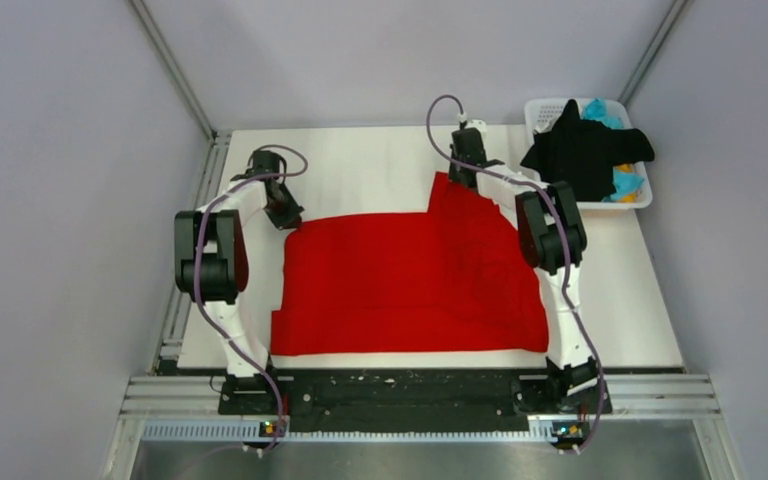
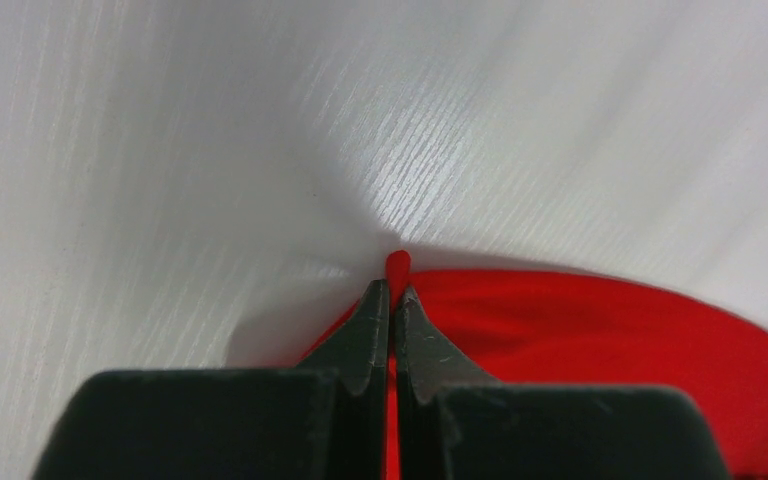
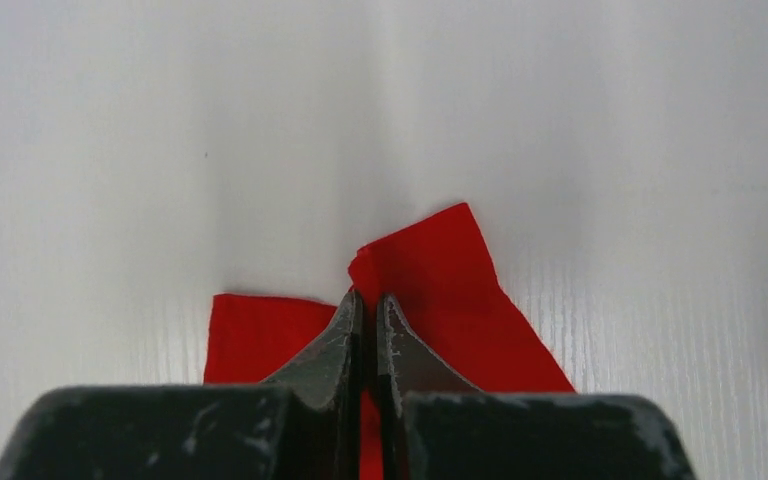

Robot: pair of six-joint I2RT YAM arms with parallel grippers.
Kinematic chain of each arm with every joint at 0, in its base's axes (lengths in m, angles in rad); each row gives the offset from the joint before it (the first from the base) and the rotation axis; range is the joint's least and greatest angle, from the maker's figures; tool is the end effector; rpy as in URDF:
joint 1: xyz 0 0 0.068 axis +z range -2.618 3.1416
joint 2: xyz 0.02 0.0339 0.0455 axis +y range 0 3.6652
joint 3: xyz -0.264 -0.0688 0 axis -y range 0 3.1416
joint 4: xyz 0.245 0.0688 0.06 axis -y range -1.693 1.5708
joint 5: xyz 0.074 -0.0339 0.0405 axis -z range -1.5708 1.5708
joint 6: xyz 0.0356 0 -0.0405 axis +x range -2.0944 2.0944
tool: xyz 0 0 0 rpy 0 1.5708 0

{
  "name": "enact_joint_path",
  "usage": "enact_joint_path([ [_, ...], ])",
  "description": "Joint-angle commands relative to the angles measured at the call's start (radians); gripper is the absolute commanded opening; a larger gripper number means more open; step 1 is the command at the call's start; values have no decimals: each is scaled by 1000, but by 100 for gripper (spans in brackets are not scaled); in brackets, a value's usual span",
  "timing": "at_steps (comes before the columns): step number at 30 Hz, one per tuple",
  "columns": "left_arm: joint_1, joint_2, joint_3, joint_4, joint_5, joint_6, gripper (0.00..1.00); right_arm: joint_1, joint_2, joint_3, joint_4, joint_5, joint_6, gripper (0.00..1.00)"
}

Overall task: Fold and stack the t-shirts
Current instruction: Grab the side of the flattened tshirt furthest away from the robot with both arms, then fold the other side of the tshirt into a rectangle

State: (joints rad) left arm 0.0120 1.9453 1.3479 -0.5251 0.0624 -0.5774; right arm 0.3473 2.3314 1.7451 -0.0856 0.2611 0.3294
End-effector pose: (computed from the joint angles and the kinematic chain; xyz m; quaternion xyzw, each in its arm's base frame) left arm 0.4004 0.0026 0.1723 -0.2764 0.9345 -0.0912 0.2049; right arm 0.4959 0.1697 0.1517 0.0486 0.8935 0.0324 0.4453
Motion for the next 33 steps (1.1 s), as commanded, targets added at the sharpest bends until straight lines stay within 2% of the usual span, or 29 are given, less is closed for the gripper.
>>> enact_joint_path([
  [1, -2, -71, 23, -6, 1, -4, 0, 7, -105, -30, 30, -65, -44, 0],
  [7, -7, -138, -15, 2, -13, -21, 0, 26, -323, -197, 78, -148, -77, 0],
  [9, -39, -160, -35, 2, -13, -24, 0, 40, -391, -248, 74, -152, -87, 0],
  [21, -60, -403, -315, 77, 6, -41, 0, 174, -891, -714, 52, -43, -77, 0],
  [27, -81, -526, -407, 87, -12, -46, 0, 187, -1150, -916, 11, -122, -9, 0],
  [33, -83, -636, -474, 97, -11, -48, 0, 188, -1349, -1017, -47, -216, 27, 0],
])
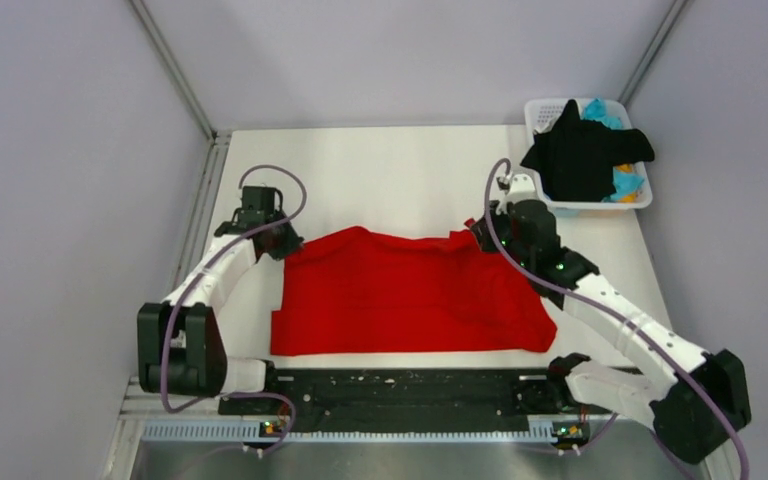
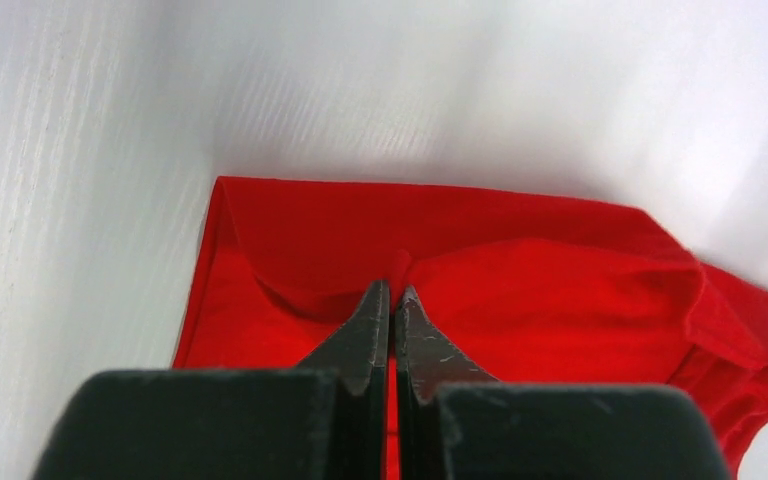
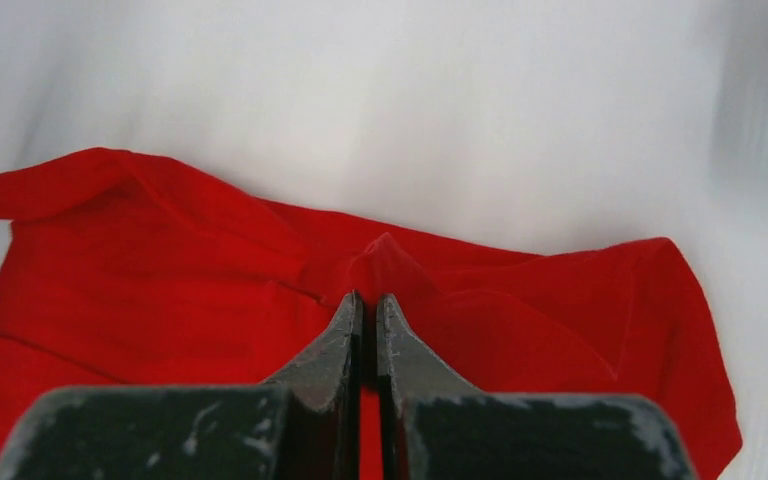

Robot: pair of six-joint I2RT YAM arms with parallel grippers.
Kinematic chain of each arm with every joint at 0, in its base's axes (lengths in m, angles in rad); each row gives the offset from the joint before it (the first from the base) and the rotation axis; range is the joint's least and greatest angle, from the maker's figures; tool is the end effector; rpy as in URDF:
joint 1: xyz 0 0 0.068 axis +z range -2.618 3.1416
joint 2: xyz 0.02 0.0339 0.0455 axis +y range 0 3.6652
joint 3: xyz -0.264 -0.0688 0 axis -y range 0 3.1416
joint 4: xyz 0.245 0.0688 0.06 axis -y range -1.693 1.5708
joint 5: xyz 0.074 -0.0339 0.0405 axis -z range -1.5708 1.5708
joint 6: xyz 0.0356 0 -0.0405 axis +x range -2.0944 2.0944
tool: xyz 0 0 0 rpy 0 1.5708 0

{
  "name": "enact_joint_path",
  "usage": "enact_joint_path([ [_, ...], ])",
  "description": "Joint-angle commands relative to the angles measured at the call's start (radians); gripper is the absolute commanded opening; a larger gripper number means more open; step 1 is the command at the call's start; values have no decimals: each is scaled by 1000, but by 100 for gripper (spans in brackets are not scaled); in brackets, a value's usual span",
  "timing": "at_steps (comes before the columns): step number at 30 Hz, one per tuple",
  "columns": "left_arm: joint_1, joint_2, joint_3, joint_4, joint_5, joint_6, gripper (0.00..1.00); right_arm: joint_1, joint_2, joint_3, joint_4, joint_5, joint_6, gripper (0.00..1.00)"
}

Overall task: Fold and stack the t-shirts
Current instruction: Fold the other side of the tshirt into a rectangle

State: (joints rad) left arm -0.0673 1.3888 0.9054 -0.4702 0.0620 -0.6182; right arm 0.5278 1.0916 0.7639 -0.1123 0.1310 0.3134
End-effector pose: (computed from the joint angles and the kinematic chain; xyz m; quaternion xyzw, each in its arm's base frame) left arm 0.2796 -0.0211 0.2231 -0.2499 0.9190 -0.1298 0.2760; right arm 0.2170 0.1211 0.2792 -0.0553 0.8415 0.1678 0.5106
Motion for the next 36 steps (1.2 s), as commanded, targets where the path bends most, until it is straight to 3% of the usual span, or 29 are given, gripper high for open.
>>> enact_joint_path([
  [1, -5, -91, -43, 42, -9, -16, 0, 8, -131, -48, -26, -112, 53, 0],
  [14, -11, -292, -222, 46, -68, -104, 0, 8, -339, -174, -159, -179, 129, 0],
  [29, -12, -339, -286, 25, -117, -133, 3, 8, -358, -265, -165, -173, 156, 0],
  [34, -17, -406, -346, -62, -148, -187, 19, 8, -373, -283, -275, -210, 201, 17],
  [36, -24, -473, -363, -135, -220, -214, 40, 8, -415, -282, -368, -222, 223, 20],
])
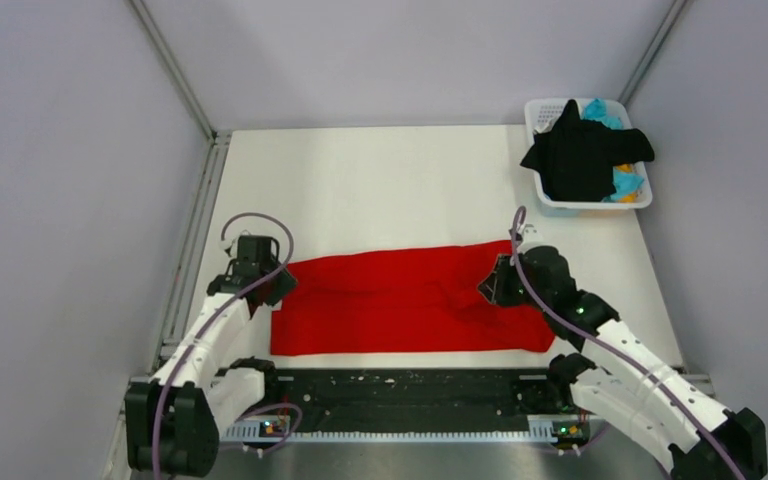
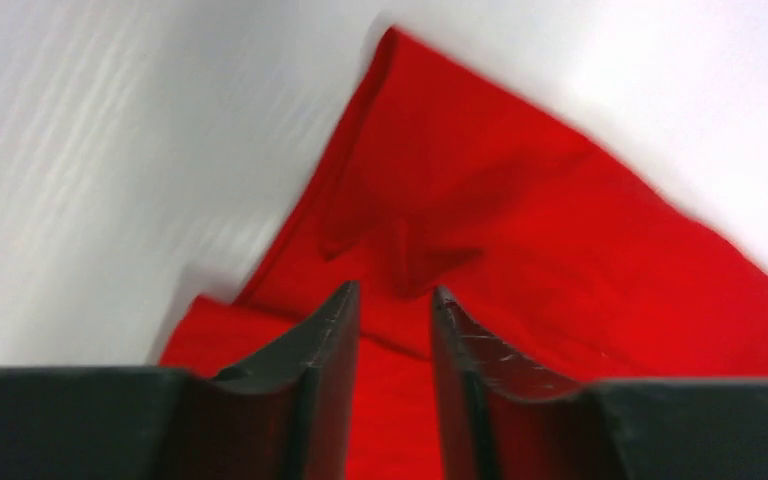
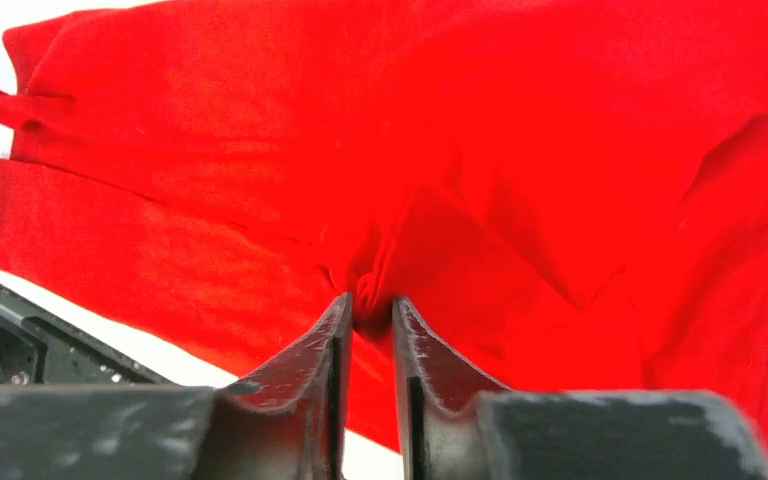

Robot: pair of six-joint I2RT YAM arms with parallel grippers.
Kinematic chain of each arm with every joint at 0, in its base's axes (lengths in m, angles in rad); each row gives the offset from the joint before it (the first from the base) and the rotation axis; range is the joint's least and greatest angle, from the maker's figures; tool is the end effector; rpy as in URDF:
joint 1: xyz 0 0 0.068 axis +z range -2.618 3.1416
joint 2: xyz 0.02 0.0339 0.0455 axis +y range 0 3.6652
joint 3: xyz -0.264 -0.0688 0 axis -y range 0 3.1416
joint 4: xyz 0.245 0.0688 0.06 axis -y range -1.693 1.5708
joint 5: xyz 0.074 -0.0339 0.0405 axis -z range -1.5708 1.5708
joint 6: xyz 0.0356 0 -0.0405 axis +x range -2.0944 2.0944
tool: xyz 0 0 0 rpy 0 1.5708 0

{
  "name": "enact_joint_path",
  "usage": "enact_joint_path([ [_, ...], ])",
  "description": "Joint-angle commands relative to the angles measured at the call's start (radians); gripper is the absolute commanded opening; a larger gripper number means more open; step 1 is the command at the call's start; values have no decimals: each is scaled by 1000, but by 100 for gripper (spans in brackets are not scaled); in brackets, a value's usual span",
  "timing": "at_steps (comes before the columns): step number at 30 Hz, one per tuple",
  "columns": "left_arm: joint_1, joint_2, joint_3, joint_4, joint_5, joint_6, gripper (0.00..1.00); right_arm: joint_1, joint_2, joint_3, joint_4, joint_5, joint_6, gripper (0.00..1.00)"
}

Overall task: Fold and stack the t-shirts
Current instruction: Fold the other side of the tshirt into a rectangle

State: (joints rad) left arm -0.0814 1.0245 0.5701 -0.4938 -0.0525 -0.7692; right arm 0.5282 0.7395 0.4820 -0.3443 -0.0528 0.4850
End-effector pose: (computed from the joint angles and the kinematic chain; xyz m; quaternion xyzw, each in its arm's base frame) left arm 0.1927 -0.0138 0.1965 -0.3284 0.8932 -0.1036 0.2892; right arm 0.1437 0.0860 0.2250 -0.0314 0.8841 0.2463 0.3958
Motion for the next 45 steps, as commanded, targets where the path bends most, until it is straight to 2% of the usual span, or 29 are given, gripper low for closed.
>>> enact_joint_path([
  [1, -12, -145, -27, -161, -139, -85, 54, 8, -99, 0, -174, -49, 62, 28],
  [2, -12, -190, -21, -206, -163, -95, 69, 8, -147, -4, -196, -63, 79, 39],
  [3, -12, -233, -14, -235, -172, -98, 87, 8, -201, -11, -197, -92, 89, 45],
  [4, -13, -283, -8, -254, -172, -100, 97, 9, -252, -12, -196, -114, 106, 56],
  [5, -14, -326, -2, -260, -163, -99, 99, 9, -300, -9, -194, -123, 122, 72],
  [6, -14, -360, 5, -253, -148, -97, 99, 8, -342, -5, -187, -120, 131, 83],
  [7, -14, -387, 10, -231, -125, -92, 99, 8, -381, 0, -180, -109, 132, 94],
  [8, -14, -402, 17, -204, -93, -84, 99, 9, -415, 6, -172, -92, 129, 98],
  [12, -17, -347, 41, -36, 128, -72, 99, 9, -430, 19, -87, -60, 134, 99],
  [15, -48, -219, 64, 87, 240, -69, 99, 9, -366, -22, 112, -121, 140, 99],
  [20, -142, 15, 92, 132, 187, -64, 99, 10, -168, -27, 247, -145, 123, 99],
  [24, -150, 174, 57, 228, 211, -73, 99, 9, -53, -24, 272, -140, 109, 99],
  [28, -150, 263, 33, 206, 146, -76, 99, 8, -3, -34, 277, -113, 108, 99],
  [32, -149, 242, -8, 125, 86, -78, 99, 8, -11, -32, 252, -82, 93, 99],
  [40, -150, -17, -45, -76, -70, -116, 99, 9, -39, -32, 213, -26, 61, 99],
  [45, -149, -122, -56, -170, -251, -149, 99, 9, -54, -42, 207, -30, 57, 99],
])
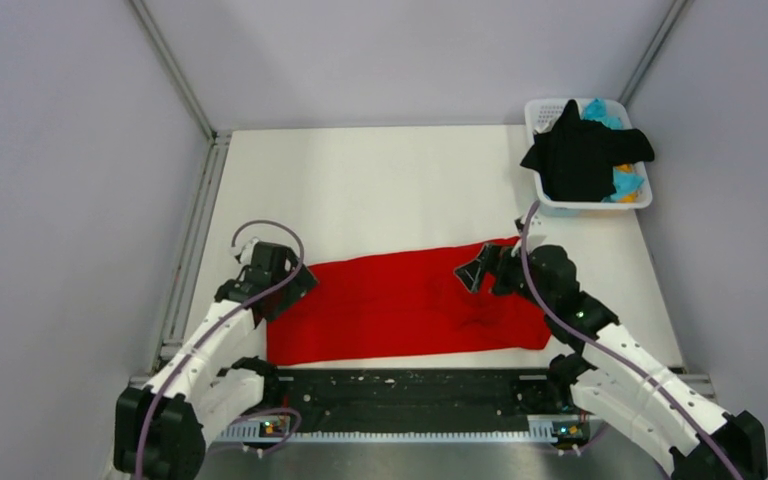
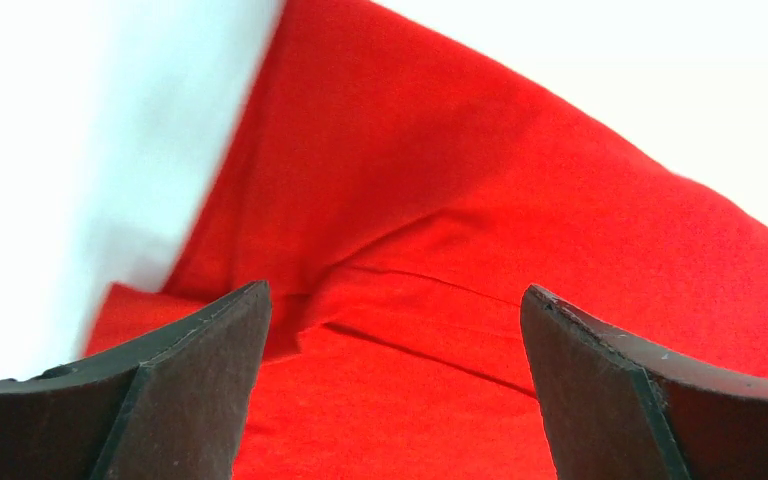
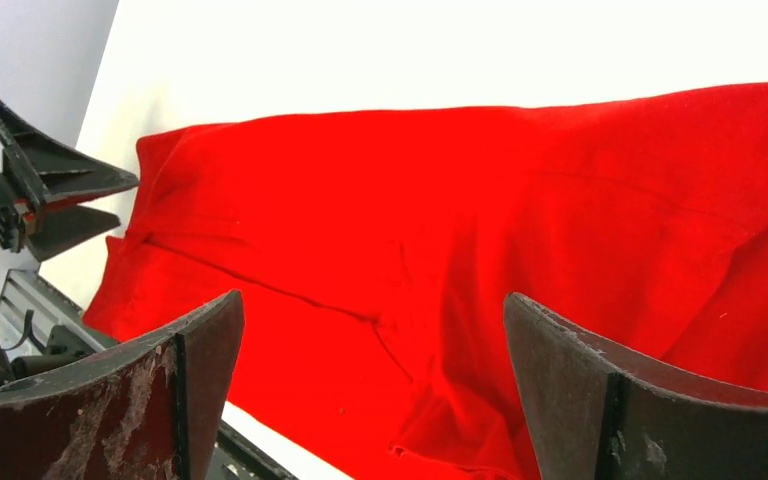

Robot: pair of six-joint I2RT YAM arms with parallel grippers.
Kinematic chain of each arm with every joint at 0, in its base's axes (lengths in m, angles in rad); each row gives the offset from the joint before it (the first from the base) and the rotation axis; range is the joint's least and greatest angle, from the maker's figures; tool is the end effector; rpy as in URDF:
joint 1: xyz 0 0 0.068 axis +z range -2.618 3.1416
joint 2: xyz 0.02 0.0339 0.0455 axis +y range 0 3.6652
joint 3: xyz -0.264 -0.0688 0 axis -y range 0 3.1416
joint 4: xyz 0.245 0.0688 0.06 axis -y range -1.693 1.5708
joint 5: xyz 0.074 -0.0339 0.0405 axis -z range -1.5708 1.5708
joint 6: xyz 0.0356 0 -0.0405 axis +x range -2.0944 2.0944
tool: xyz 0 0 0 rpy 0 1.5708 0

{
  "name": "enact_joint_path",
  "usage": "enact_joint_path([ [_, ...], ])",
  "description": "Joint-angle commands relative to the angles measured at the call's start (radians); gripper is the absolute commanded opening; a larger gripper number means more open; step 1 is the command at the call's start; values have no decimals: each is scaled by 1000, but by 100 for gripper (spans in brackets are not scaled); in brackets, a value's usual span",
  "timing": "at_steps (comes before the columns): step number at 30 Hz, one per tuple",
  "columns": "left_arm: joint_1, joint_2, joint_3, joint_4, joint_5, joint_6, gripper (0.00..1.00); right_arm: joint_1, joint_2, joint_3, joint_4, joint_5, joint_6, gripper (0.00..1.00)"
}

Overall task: Fold and stack the t-shirts
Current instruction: Fold the other side of the tshirt into a rectangle

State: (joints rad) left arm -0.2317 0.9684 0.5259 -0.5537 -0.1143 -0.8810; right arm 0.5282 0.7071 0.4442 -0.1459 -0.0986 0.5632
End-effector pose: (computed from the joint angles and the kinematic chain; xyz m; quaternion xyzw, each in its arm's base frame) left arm 0.1732 -0.0367 0.1885 -0.3207 0.9023 -0.1029 0.2692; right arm 0.1467 0.0897 0.2358 -0.0124 0.8352 0.3197 0.4472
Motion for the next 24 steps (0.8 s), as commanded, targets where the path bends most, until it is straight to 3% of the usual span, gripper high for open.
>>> enact_joint_path([
  [1, 2, -75, -15, -119, -210, -45, 99, 7, -23, -6, 7, 11, -23, 99],
  [6, 2, -51, 6, -142, -229, -62, 99, 8, -6, 0, -23, 16, -6, 99],
  [10, -1, -49, 149, -242, -218, -73, 99, 9, 41, -9, -38, -20, 44, 99],
  [13, -1, -105, 212, -179, -163, -29, 99, 9, 94, -27, -20, -115, 75, 99],
  [17, -3, -136, 178, 20, 20, 33, 99, 10, 154, -63, -26, -276, 102, 99],
  [24, -2, 28, 178, 79, 74, 49, 99, 93, 67, -107, -243, -383, 144, 99],
])
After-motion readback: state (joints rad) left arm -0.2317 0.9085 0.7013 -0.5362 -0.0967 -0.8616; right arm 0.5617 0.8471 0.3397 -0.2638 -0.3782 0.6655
